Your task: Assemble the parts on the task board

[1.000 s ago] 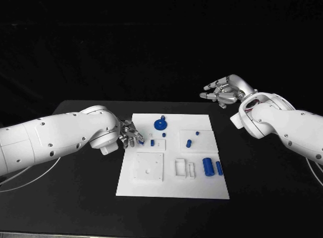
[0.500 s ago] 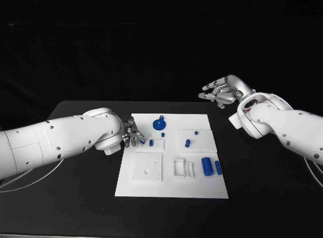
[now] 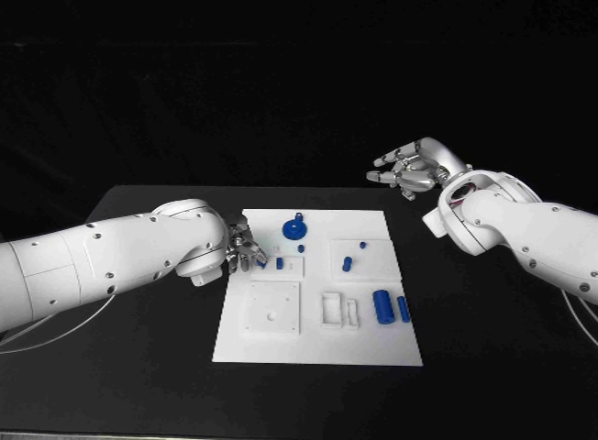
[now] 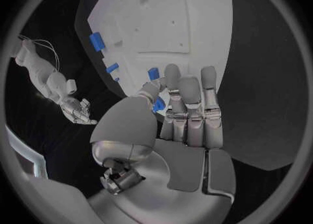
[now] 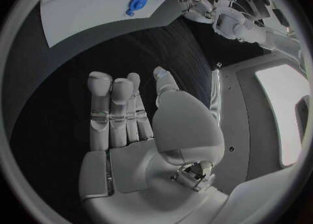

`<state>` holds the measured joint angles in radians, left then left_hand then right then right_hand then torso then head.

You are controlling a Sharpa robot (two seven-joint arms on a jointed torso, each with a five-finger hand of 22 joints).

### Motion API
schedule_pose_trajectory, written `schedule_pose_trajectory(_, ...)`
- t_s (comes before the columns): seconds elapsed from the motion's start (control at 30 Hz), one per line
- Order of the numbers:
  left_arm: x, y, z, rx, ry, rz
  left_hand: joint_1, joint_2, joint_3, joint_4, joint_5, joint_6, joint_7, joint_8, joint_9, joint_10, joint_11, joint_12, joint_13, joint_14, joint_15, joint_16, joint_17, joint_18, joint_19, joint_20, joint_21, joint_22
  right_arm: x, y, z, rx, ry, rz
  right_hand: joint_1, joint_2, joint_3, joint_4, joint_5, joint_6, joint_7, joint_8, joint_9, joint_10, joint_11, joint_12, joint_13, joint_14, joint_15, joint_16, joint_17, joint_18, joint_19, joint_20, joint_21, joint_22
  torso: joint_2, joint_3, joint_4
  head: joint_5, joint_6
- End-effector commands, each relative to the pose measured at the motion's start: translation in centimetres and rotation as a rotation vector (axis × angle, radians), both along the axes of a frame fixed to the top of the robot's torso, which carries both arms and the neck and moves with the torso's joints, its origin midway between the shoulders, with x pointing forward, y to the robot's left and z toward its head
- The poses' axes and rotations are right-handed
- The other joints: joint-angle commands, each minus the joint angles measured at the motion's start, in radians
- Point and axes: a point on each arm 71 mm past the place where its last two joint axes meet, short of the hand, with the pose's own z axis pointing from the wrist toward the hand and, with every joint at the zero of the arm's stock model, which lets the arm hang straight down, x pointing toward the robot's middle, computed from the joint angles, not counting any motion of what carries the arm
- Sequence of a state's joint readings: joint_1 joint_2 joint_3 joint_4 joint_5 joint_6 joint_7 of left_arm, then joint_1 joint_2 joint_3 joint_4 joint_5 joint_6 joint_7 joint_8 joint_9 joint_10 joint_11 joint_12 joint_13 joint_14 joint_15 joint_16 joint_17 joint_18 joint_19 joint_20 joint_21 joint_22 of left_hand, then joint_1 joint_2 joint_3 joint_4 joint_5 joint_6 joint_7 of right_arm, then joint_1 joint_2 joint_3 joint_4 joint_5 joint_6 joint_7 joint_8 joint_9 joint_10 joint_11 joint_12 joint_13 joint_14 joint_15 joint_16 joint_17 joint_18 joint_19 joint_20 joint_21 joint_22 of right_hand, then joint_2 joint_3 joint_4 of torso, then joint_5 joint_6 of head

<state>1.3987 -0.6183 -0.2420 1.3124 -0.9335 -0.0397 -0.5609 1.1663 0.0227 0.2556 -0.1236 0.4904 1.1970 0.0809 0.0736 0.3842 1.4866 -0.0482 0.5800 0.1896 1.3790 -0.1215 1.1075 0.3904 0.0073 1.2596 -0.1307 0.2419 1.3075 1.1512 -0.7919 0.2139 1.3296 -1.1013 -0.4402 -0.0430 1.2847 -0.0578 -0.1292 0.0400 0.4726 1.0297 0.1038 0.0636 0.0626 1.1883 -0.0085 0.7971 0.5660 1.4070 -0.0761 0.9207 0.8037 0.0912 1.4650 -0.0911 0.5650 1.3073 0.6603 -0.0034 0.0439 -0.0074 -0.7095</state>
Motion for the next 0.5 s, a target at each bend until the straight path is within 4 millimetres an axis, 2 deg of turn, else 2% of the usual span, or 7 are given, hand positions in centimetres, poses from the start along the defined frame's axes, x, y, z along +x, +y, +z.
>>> schedule_pose_trajectory(0.03, -0.11, -0.13, -0.13, 0.035, 0.012, -0.025, -0.005, 0.008, 0.028, -0.019, -0.003, 0.168, -0.097, 0.003, 0.025, 0.030, -0.026, 0.010, 0.003, -0.001, -0.006, 0.009, 0.000, -0.007, 0.000, -0.007, 0.011, 0.022, -0.05, 0.10, -0.03, -0.001, 0.003, 0.011, -0.002, 0.003, -0.001, 0.006, 0.005, -0.005, -0.001, -0.001, 0.000, 0.008, -0.001, 0.000, -0.002, 0.002, -0.003, 0.002, -0.002, 0.008, 0.048, -0.007, -0.004, 0.061, 0.000, -0.0001, -0.0003, 0.001, 0.001)
schedule_pose_trajectory(0.2, -0.13, -0.09, -0.18, 0.057, 0.015, -0.038, -0.008, 0.008, 0.028, -0.018, -0.003, 0.174, -0.099, 0.005, 0.030, 0.030, -0.028, 0.025, 0.009, 0.000, -0.008, 0.023, 0.001, -0.007, -0.001, -0.009, 0.022, 0.022, -0.06, 0.12, -0.04, -0.001, 0.003, 0.011, -0.001, 0.003, 0.000, 0.008, 0.007, -0.005, -0.001, -0.001, 0.000, 0.008, -0.002, 0.000, -0.002, 0.002, -0.003, 0.002, -0.002, 0.008, 0.048, -0.007, -0.005, 0.061, 0.001, -0.0006, -0.0005, 0.001, 0.000)
schedule_pose_trajectory(0.5, -0.05, -0.03, -0.20, 0.084, 0.010, -0.051, -0.014, 0.010, 0.029, -0.019, -0.003, 0.180, -0.101, 0.005, 0.034, 0.030, -0.029, 0.035, 0.014, 0.000, -0.009, 0.036, -0.001, -0.007, -0.003, -0.010, 0.036, 0.022, -0.08, 0.16, -0.07, 0.000, 0.003, 0.012, -0.001, 0.003, 0.000, 0.008, 0.007, -0.005, -0.001, -0.001, 0.000, 0.008, -0.002, 0.000, -0.002, 0.002, -0.003, 0.002, -0.002, 0.008, 0.048, -0.007, -0.005, 0.061, 0.000, 0.0006, -0.0002, 0.000, 0.001)
